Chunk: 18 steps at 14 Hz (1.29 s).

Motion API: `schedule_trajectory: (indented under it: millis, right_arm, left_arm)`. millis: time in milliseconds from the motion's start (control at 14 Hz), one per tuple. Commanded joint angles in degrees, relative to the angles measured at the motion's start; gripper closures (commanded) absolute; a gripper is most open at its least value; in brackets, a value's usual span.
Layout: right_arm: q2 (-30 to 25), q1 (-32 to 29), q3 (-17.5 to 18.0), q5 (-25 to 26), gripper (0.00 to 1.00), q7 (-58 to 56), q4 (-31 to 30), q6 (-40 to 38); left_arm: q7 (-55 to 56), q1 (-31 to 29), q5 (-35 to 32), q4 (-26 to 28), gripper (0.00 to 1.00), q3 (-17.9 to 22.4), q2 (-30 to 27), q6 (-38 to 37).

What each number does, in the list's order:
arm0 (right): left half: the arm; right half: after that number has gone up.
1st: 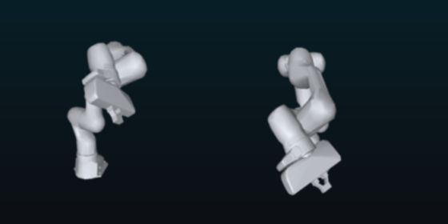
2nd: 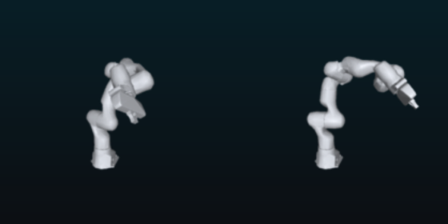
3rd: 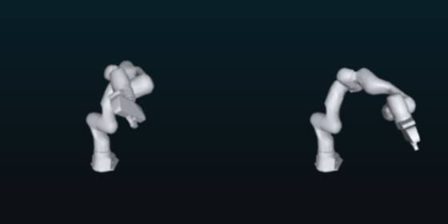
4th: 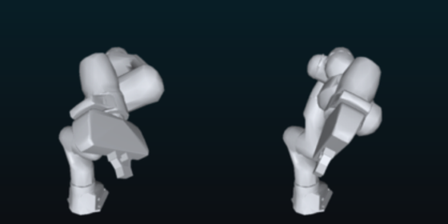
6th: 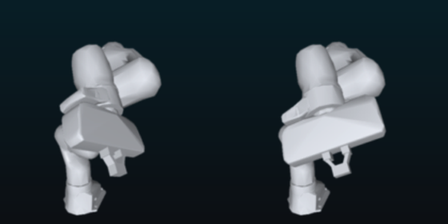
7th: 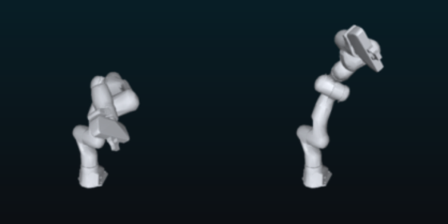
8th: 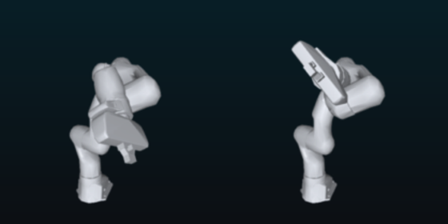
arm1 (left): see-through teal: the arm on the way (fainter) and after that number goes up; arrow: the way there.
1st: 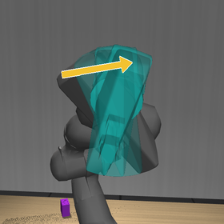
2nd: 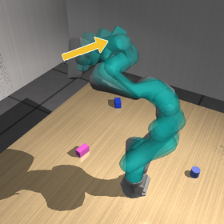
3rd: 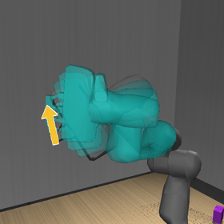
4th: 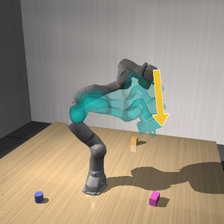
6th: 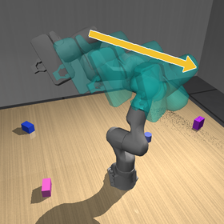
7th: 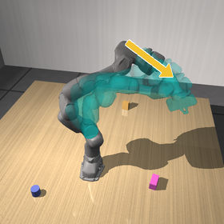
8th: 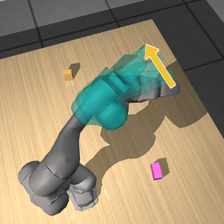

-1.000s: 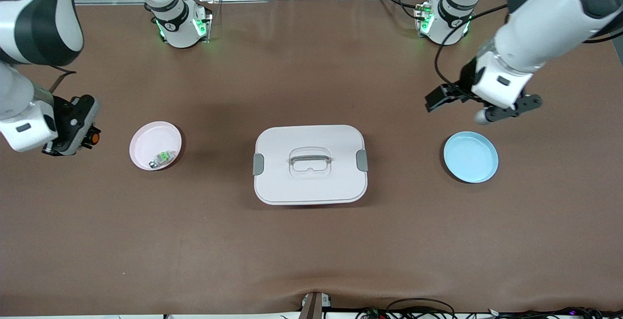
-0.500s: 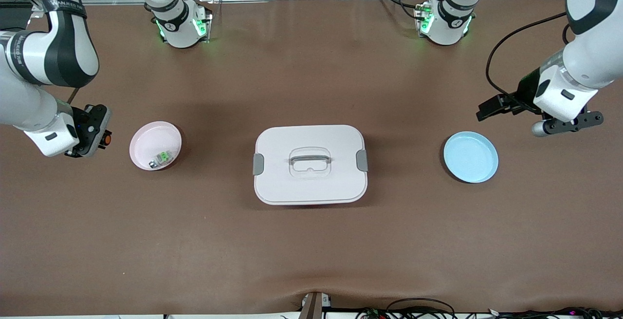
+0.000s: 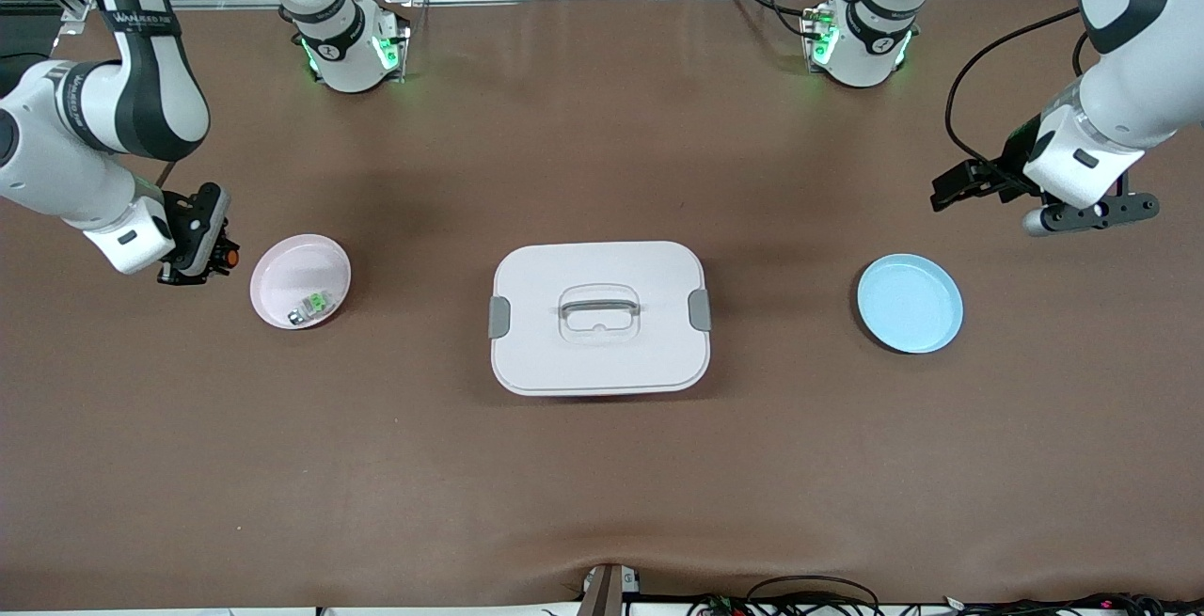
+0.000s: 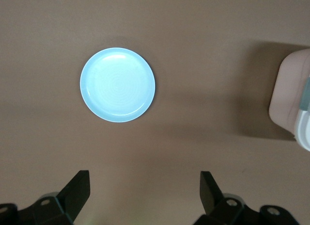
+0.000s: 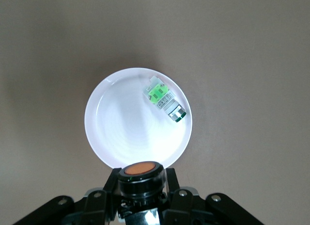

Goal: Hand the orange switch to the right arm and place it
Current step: 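Lower the orange switch onto the white plate with the right gripper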

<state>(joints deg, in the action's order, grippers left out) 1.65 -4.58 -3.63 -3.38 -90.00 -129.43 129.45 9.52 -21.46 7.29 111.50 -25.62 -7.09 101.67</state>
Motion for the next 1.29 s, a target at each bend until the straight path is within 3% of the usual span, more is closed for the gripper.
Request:
schedule_trajectory:
  millis: [0, 286, 1214]
  right_arm:
    - [-2.6, -1.6, 0.9, -1.2, 1.0, -3.6, -7.1, 7.3]
    - [-1.9, -1.9, 0.9, -1.2, 1.0, -4.6, -14.7, 19.5]
    - [3.9, 0.6, 1.1, -2.0, 1.0, -3.7, -18.1, 28.4]
  left_arm:
    - [-2.0, -0.9, -0.8, 2.5, 0.0, -0.5, -2.5, 1.4]
    - [-2.1, -2.0, -0.8, 2.4, 0.0, -0.5, -2.7, 1.1]
    - [-2.1, -2.8, -0.8, 2.3, 0.0, -0.4, -2.3, 0.0]
